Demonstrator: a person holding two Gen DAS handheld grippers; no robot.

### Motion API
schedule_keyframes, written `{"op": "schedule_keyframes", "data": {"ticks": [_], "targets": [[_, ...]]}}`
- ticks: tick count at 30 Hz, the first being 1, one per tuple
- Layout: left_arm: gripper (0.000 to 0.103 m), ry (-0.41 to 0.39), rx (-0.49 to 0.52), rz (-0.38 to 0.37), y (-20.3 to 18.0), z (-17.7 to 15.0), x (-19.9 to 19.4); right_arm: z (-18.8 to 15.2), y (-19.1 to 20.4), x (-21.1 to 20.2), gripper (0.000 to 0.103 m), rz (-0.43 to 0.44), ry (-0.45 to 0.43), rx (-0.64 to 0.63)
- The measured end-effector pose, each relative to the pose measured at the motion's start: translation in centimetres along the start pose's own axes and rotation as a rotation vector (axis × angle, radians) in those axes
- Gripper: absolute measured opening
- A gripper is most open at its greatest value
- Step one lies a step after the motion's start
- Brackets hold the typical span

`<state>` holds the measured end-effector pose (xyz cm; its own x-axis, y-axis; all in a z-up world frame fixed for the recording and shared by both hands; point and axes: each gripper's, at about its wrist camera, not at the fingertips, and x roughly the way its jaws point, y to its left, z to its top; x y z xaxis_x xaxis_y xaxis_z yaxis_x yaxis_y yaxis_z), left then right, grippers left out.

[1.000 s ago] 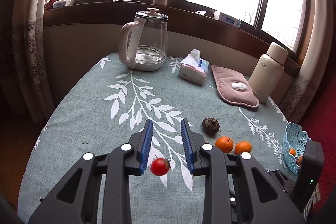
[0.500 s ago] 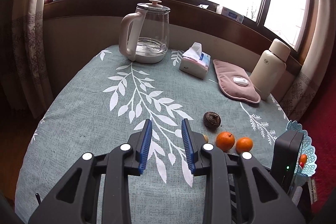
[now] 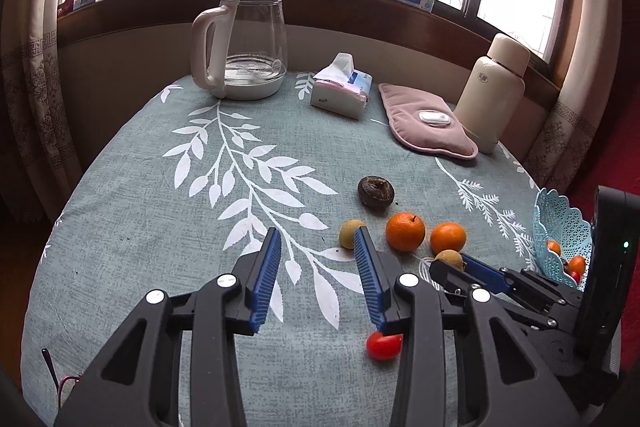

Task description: Organize fruits

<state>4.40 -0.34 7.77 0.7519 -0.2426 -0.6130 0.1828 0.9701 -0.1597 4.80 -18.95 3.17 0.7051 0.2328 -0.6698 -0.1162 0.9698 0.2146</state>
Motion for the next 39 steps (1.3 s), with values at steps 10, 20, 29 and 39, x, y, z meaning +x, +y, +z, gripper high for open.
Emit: {"op": "schedule_keyframes", "data": {"ticks": [10,20,29,39], "targets": [[0.039,0.124,-0.006,-0.073,-2.3,-3.7,2.3,-1.2,-4.1,-3.3,0.028,-0.046,-0.048,0.082],[0.039,0.179,0.057,-0.090,-4.3,-5.6,3.5,-1.2,-6.2,-7.0,0.028,-0.075,-0.114,0.101],[0.038,0.208,0.051,-0.114,-4.1,-6.1,4.3,-1.7,-7.4,-8.7,0.028,-0.090,-0.140,0.115],[0.031,0.189,0.019,-0.105,-3.6,-6.0,4.0,-2.3,-11.3,-11.2,0.028,-0.155,-0.182,0.178]]}}
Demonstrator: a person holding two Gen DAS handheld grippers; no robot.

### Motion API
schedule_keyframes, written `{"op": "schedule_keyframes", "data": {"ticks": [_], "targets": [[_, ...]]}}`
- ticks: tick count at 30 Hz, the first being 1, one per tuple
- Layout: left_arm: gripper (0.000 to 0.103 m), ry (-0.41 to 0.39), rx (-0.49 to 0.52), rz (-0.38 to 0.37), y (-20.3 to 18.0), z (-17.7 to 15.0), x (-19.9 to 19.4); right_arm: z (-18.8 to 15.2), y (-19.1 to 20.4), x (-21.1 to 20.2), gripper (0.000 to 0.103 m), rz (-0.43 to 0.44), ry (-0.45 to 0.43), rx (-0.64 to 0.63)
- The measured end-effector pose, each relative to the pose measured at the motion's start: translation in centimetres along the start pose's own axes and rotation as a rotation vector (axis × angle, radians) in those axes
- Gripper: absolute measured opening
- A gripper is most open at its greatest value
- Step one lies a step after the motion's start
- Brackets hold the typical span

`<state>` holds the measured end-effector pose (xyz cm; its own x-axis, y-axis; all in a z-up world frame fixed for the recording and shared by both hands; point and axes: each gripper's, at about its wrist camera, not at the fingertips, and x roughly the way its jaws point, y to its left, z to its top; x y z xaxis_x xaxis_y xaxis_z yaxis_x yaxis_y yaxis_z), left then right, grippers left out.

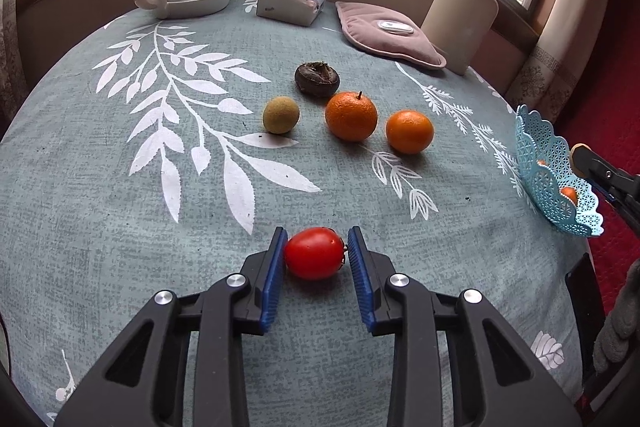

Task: Organize fruits
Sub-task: 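Lower the brown fruit into the basket and open the right tool while the left holds the tomato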

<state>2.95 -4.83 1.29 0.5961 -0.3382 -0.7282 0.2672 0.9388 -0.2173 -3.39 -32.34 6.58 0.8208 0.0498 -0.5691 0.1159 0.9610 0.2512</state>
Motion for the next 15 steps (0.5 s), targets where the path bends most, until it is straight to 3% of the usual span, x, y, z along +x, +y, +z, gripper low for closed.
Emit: {"op": "schedule_keyframes", "data": {"ticks": [15], "targets": [[0.031,-0.045,0.015,0.010,-1.1,0.0,-1.5,0.5,-9.7,-3.5,0.028,-0.099,-0.059,0.191]]}}
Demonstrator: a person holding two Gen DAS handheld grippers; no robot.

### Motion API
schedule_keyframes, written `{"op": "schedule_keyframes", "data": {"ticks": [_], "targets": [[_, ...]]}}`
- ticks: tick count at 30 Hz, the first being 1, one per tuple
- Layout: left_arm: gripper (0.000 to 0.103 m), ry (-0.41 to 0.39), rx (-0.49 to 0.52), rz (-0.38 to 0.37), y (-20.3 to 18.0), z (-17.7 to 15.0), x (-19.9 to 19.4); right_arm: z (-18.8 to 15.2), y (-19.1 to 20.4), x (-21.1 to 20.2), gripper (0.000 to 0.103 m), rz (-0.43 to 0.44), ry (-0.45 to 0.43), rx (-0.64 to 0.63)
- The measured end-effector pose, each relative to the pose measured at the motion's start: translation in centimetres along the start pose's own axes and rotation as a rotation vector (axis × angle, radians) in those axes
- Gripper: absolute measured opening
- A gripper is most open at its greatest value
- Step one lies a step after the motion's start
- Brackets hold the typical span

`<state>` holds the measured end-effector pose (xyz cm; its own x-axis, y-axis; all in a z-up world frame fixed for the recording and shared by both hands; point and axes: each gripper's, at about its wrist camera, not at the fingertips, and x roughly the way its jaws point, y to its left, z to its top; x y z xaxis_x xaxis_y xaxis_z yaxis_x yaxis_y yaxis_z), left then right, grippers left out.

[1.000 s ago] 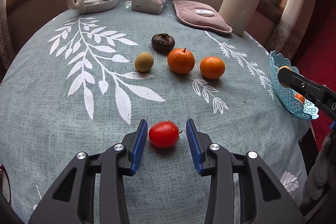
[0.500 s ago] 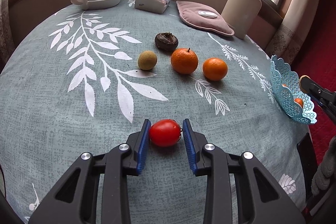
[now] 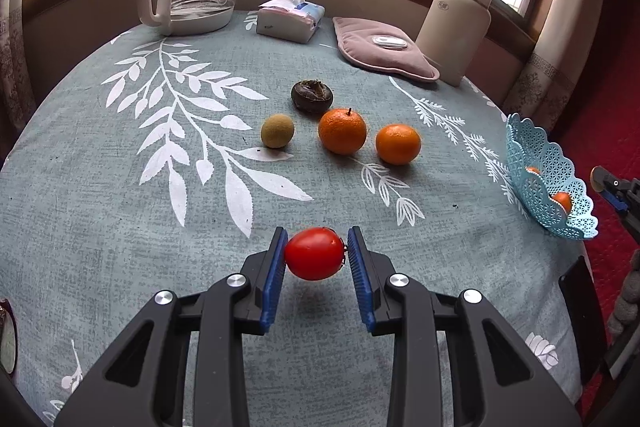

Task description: Organize fruits

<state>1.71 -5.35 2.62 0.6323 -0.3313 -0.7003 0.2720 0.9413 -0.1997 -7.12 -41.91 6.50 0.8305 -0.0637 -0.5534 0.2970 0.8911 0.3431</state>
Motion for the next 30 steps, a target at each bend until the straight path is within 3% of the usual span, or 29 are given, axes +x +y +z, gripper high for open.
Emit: {"op": "schedule_keyframes", "data": {"ticks": [12,14,19,25,30], "targets": [[0.031,-0.003,0.012,-0.011,-0.5,-0.1,-0.5,-1.3,0.0,1.5,0.032,-0.010,0.076,-0.006],[0.032,-0.001,0.012,-0.010,-0.5,-0.1,-0.4,-1.3,-0.2,1.5,0.040,-0.015,0.071,0.006],[0.032,0.001,0.019,-0.016,-0.8,-0.2,-0.4,-1.0,-0.8,1.2,0.041,-0.028,0.050,0.033],[0.032,0.007,0.054,-0.025,-2.2,-0.3,-0.3,-0.2,-1.5,0.8,0.060,-0.054,-0.004,0.060],[0.032,-0.003,0.117,-0.036,-5.0,0.5,-0.3,1.0,-2.0,1.1,0.062,-0.068,-0.035,0.090]]}}
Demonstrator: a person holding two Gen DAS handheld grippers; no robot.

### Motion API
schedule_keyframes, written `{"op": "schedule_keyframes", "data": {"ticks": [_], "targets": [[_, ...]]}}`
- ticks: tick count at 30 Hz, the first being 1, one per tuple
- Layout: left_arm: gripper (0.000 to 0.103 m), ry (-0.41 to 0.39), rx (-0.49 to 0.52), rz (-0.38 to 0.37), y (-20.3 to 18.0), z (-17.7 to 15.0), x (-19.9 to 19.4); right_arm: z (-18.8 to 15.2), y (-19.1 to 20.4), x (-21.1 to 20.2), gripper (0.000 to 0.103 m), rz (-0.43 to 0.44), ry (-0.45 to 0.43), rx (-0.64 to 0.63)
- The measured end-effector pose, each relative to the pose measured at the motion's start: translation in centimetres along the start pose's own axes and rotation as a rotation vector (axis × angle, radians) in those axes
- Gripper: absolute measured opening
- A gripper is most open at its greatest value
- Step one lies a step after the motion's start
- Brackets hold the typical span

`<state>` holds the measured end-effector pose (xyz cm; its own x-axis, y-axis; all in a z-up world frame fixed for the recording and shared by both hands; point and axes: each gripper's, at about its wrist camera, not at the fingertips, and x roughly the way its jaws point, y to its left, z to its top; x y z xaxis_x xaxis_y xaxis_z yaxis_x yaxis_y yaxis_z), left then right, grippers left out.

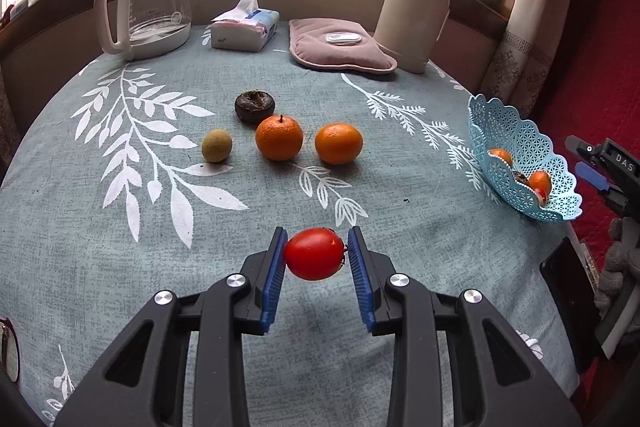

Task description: Organize fruits

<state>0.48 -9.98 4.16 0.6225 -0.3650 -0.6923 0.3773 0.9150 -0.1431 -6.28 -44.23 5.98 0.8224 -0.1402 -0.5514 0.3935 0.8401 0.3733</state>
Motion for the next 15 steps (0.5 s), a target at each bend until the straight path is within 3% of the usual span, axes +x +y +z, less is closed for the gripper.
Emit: {"op": "schedule_keyframes", "data": {"ticks": [15], "targets": [[0.032,-0.037,0.194,-0.164,-13.0,4.5,2.7,1.5,-2.2,0.6,0.068,0.029,-0.021,0.081]]}}
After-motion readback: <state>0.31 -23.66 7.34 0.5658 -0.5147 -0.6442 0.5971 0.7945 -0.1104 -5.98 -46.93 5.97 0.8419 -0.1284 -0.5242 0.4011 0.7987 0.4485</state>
